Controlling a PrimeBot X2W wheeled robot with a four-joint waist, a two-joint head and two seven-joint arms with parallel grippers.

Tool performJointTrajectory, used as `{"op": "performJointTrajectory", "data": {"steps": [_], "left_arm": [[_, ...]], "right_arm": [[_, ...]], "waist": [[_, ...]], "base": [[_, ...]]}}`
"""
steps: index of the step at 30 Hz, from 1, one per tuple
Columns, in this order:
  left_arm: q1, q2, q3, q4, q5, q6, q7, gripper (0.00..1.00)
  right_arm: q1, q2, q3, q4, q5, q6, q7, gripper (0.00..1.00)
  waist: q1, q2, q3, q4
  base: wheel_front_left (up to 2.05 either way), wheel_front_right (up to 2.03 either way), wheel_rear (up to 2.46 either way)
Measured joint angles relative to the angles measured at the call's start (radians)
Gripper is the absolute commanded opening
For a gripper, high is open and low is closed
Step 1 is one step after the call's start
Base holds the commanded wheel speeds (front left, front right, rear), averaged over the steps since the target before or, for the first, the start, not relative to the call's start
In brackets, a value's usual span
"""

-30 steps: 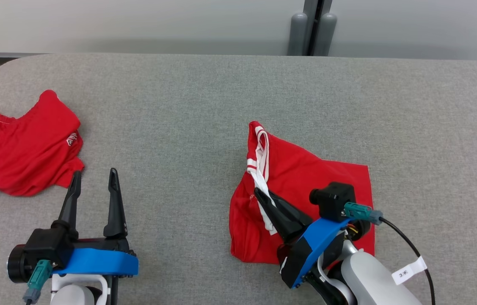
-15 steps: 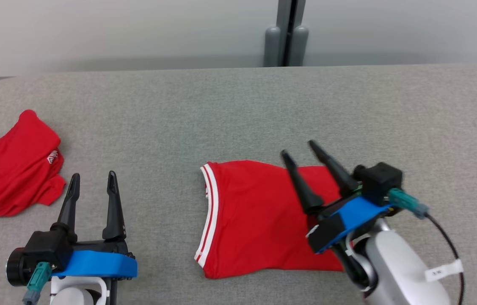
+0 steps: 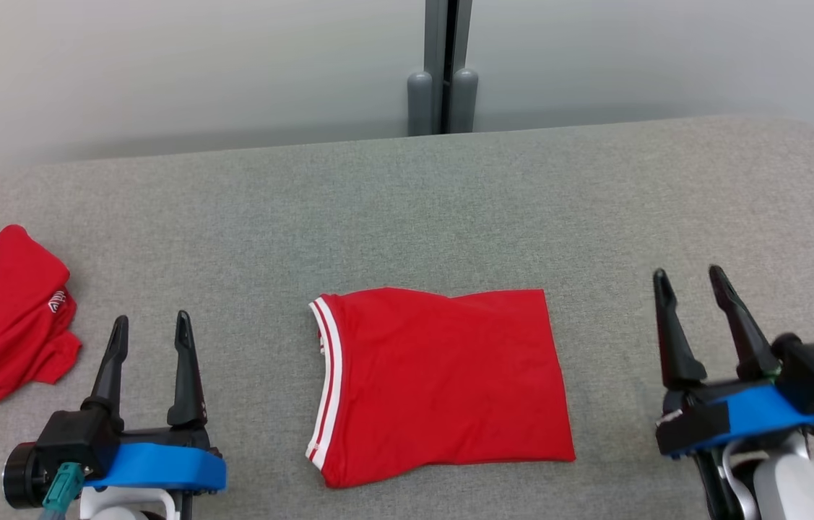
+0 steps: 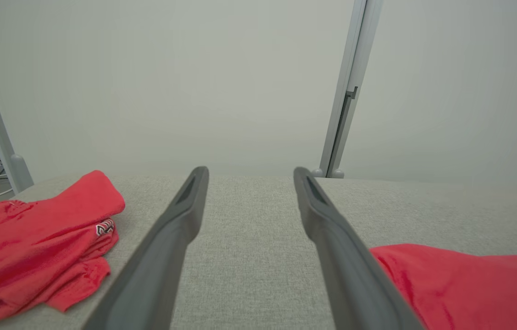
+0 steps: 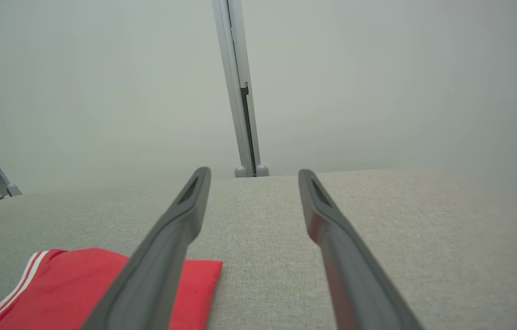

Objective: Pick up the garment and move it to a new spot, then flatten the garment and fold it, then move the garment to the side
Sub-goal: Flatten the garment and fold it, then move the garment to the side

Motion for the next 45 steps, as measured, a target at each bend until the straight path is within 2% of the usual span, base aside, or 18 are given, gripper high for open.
{"op": "performJointTrajectory", "data": {"steps": [5,16,30,45], "left_arm": [[0.010,0.002,0.007,0.003,0.010,0.000,0.000,1.00],[0.020,0.008,0.012,-0.019,0.020,0.001,0.000,1.00],[0.052,0.018,0.008,-0.074,0.016,0.030,0.085,1.00],[0.062,0.024,0.000,-0.090,-0.002,0.044,0.099,1.00]], "right_arm": [[0.087,0.001,-0.030,-0.052,-0.020,0.000,0.011,1.00],[0.176,0.003,0.000,-0.139,-0.025,0.000,0.054,1.00],[0.186,0.003,-0.017,-0.155,-0.033,0.000,0.092,1.00],[0.184,0.003,-0.029,-0.134,-0.039,0.000,0.118,1.00]], "waist": [[-0.0001,0.0000,-0.020,-0.002],[-0.0001,0.0000,-0.038,0.029],[0.0000,0.0000,-0.053,0.049],[0.0000,0.0000,-0.048,0.053]], "base": [[0.00,0.00,0.00],[0.00,0.00,0.00],[0.00,0.00,0.00],[0.00,0.00,0.00]]}}
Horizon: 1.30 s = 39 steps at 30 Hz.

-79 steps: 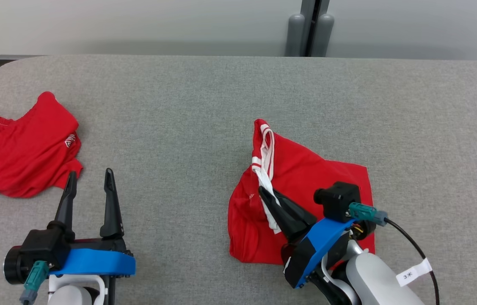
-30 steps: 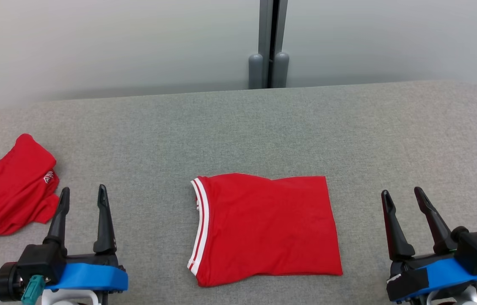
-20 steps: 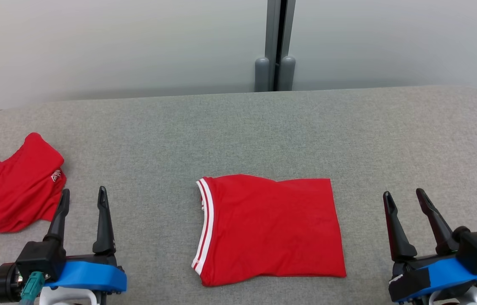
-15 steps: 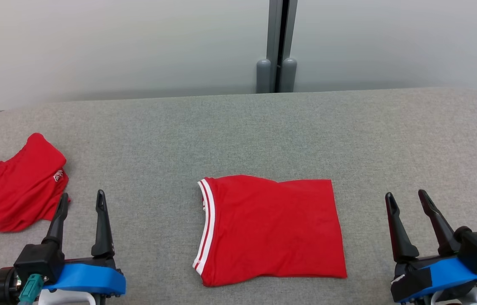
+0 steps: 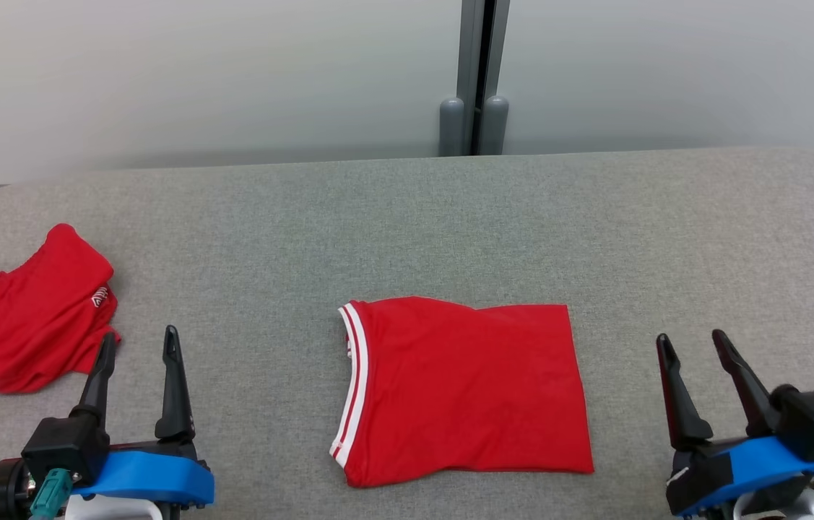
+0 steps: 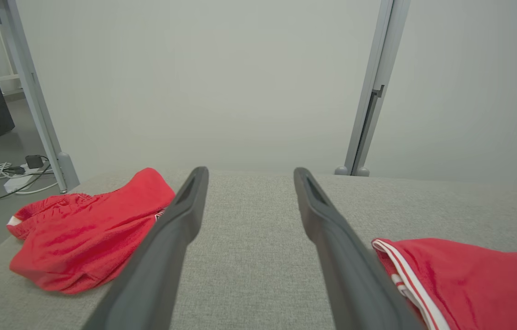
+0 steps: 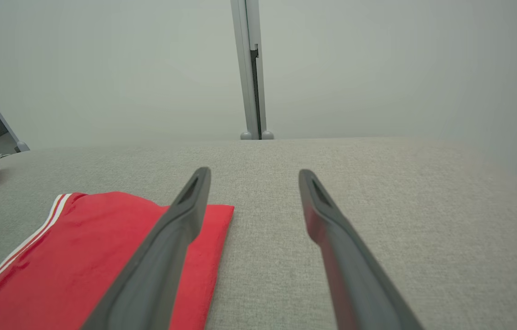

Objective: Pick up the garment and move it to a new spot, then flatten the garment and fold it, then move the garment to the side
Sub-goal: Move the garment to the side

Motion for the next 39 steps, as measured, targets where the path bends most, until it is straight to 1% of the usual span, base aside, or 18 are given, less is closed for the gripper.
{"op": "performJointTrajectory", "data": {"steps": [7,12,15,22,24,30,32,36,37,38,39], "left_arm": [[-0.013,0.004,-0.008,-0.002,-0.002,0.001,-0.002,1.00],[-0.036,0.004,-0.027,0.001,-0.003,0.001,-0.008,1.00],[-0.051,0.003,-0.035,0.011,-0.009,0.001,-0.015,1.00],[-0.077,0.002,-0.040,0.039,-0.019,0.002,-0.036,1.00],[-0.079,0.002,-0.041,0.045,-0.020,0.003,-0.042,1.00],[-0.093,0.001,-0.049,0.060,-0.025,0.007,-0.052,1.00],[-0.093,0.002,-0.052,0.066,-0.027,0.009,-0.056,1.00],[-0.097,0.002,-0.057,0.073,-0.028,0.010,-0.059,1.00],[-0.098,0.002,-0.058,0.074,-0.028,0.011,-0.059,1.00],[-0.098,0.002,-0.059,0.076,-0.028,0.011,-0.060,1.00],[-0.098,0.002,-0.059,0.076,-0.030,0.013,-0.060,1.00]], "right_arm": [[-0.109,0.000,0.049,0.048,-0.002,0.000,0.053,1.00],[-0.186,0.001,0.085,0.130,0.001,0.000,0.097,1.00],[-0.209,0.001,0.089,0.193,0.001,0.000,0.107,1.00],[-0.223,0.001,0.082,0.353,-0.001,0.000,0.090,1.00],[-0.231,0.001,0.083,0.402,0.027,0.000,0.084,1.00],[-0.264,0.001,0.106,0.527,0.063,0.000,0.052,1.00],[-0.277,0.000,0.117,0.557,0.066,0.000,0.040,1.00],[-0.298,-0.005,0.148,0.607,0.112,-0.001,0.024,1.00],[-0.303,-0.007,0.160,0.615,0.136,-0.002,0.024,0.32],[-0.309,-0.010,0.170,0.622,0.151,-0.002,0.024,0.00],[-0.316,-0.009,0.179,0.625,0.142,-0.002,0.023,0.00]], "waist": [[0.0001,0.0000,0.024,0.009],[0.0002,0.0000,0.049,0.027],[0.0001,0.0000,0.065,0.043],[0.0002,0.0000,0.102,0.080],[0.0002,0.0000,0.113,0.084],[0.0002,0.0000,0.126,0.090],[0.0002,0.0000,0.126,0.091],[0.0002,0.0000,0.125,0.091],[0.0001,0.0000,0.125,0.091],[0.0000,0.0000,0.125,0.091],[-0.0001,0.0000,0.127,0.089]], "base": [[0.00,0.00,0.00],[0.00,0.00,0.00],[0.00,0.00,0.00],[0.00,0.00,0.00],[0.00,0.00,0.00],[0.00,0.00,0.00],[0.00,0.00,0.00],[0.00,0.00,0.00],[0.00,0.00,0.00],[0.00,0.00,0.00],[0.00,0.00,0.00]]}}
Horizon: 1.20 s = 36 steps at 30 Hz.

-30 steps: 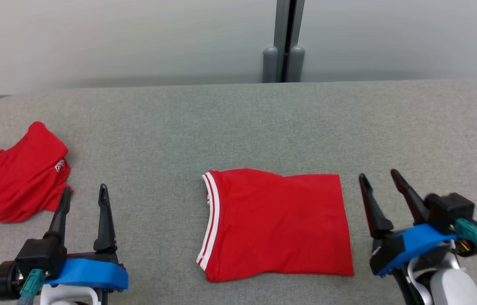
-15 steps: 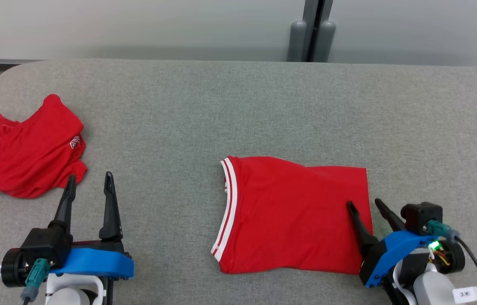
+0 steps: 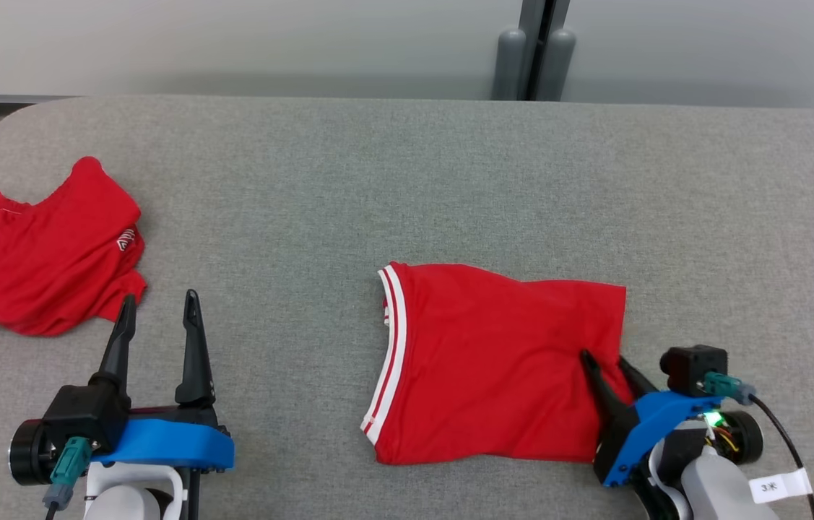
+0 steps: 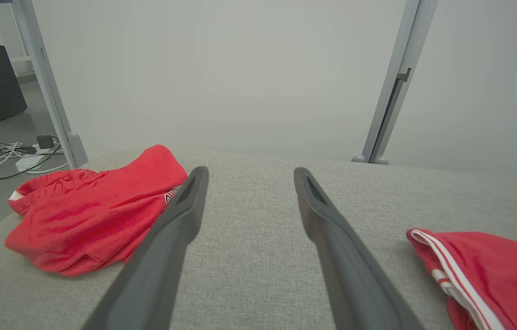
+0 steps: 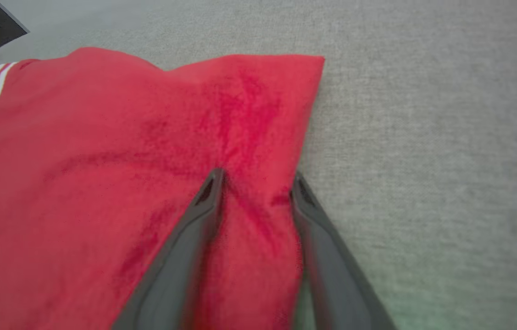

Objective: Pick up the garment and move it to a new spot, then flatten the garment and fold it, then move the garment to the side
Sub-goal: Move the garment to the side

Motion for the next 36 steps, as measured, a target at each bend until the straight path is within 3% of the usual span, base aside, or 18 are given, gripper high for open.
{"op": "performJointTrajectory", "data": {"steps": [6,15,28,36], "left_arm": [[-0.034,0.002,-0.006,0.007,-0.007,0.000,-0.009,1.00],[-0.114,0.007,-0.010,-0.025,-0.014,0.001,-0.025,1.00],[-0.213,0.078,-0.026,-0.119,0.013,-0.003,0.001,1.00],[-0.220,0.090,-0.035,-0.148,0.014,-0.003,0.016,1.00]], "right_arm": [[-0.069,0.009,-0.021,-0.007,-0.042,0.002,-0.026,0.00],[-0.170,-0.084,-0.110,-0.104,-0.087,0.002,-0.016,0.00],[-0.161,-0.208,-0.265,-0.264,-0.064,0.002,-0.013,0.00],[-0.216,-0.227,-0.221,-0.318,-0.084,0.002,0.004,0.00]], "waist": [[0.0001,0.0000,0.027,-0.017],[0.0002,0.0000,0.135,-0.098],[0.0003,0.0000,0.287,-0.261],[0.0003,0.0000,0.295,-0.263]], "base": [[0.00,0.00,0.00],[0.00,0.00,0.00],[0.00,0.00,0.00],[0.00,0.00,0.00]]}}
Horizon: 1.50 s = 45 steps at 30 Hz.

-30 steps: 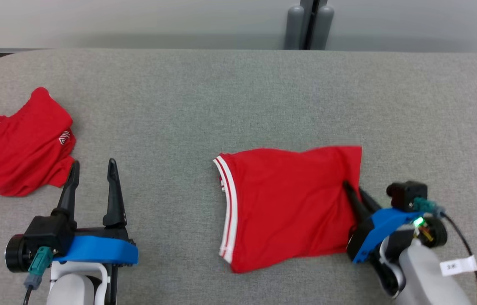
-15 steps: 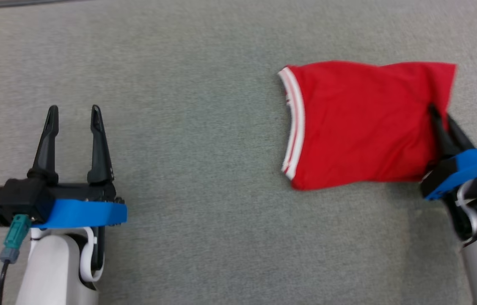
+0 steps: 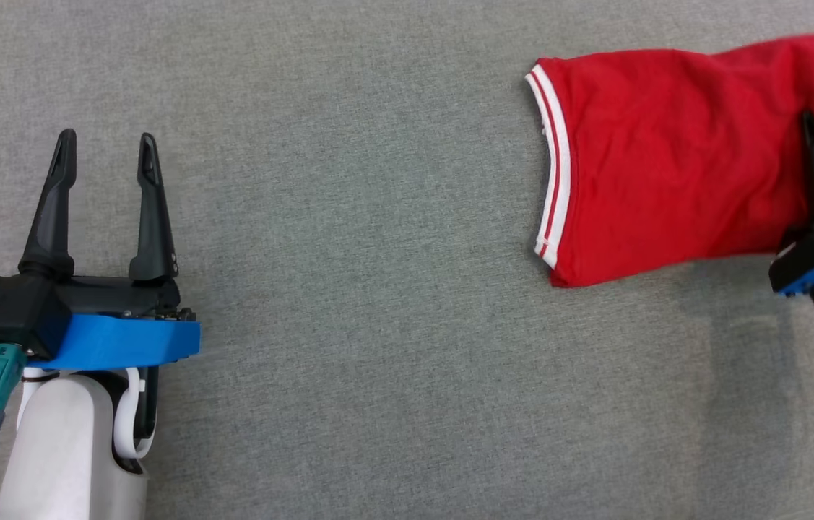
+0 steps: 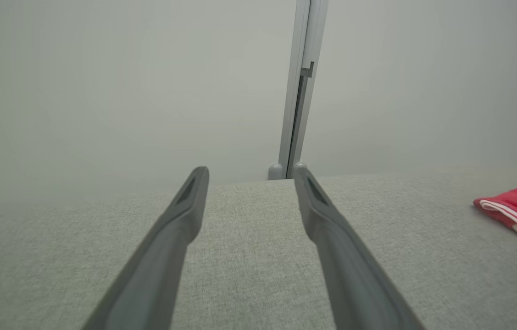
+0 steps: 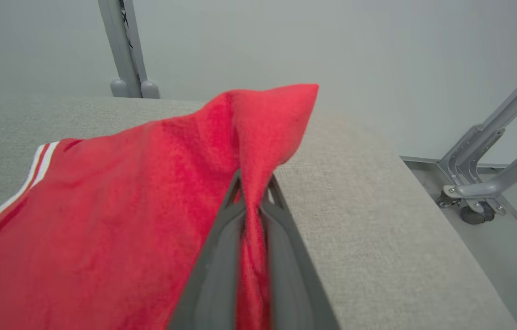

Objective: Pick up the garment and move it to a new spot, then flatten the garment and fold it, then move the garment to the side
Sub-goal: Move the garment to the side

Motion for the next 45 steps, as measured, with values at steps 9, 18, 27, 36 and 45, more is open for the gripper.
{"op": "performJointTrajectory", "data": {"steps": [9,18,27,36,45], "left_arm": [[-0.017,0.011,-0.007,-0.036,0.000,0.004,0.013,1.00],[-0.038,0.013,-0.021,-0.051,-0.003,0.008,0.014,1.00],[-0.050,0.014,-0.024,-0.053,-0.009,0.017,0.009,1.00],[-0.049,0.016,-0.026,-0.040,-0.016,0.026,-0.001,1.00],[0.009,0.008,-0.016,0.036,-0.040,0.031,-0.027,1.00]], "right_arm": [[-0.178,-0.144,0.040,0.067,-0.008,0.000,0.050,0.00],[-0.305,-0.334,-0.006,0.231,-0.044,0.000,0.072,0.00],[-0.400,-0.420,-0.007,0.356,-0.077,0.000,0.086,0.00],[-0.453,-0.404,-0.025,0.453,-0.116,0.000,0.039,1.00],[-0.421,-0.284,-0.006,0.443,-0.106,0.000,-0.141,1.00]], "waist": [[0.0000,0.0000,0.048,0.046],[0.0000,0.0000,0.105,0.109],[0.0000,0.0000,0.134,0.142],[-0.0001,0.0000,0.120,0.148],[-0.0002,0.0000,-0.007,0.166]], "base": [[0.00,0.00,0.00],[0.00,0.00,0.00],[0.00,0.00,0.00],[0.00,0.00,0.00],[0.00,0.00,0.00]]}}
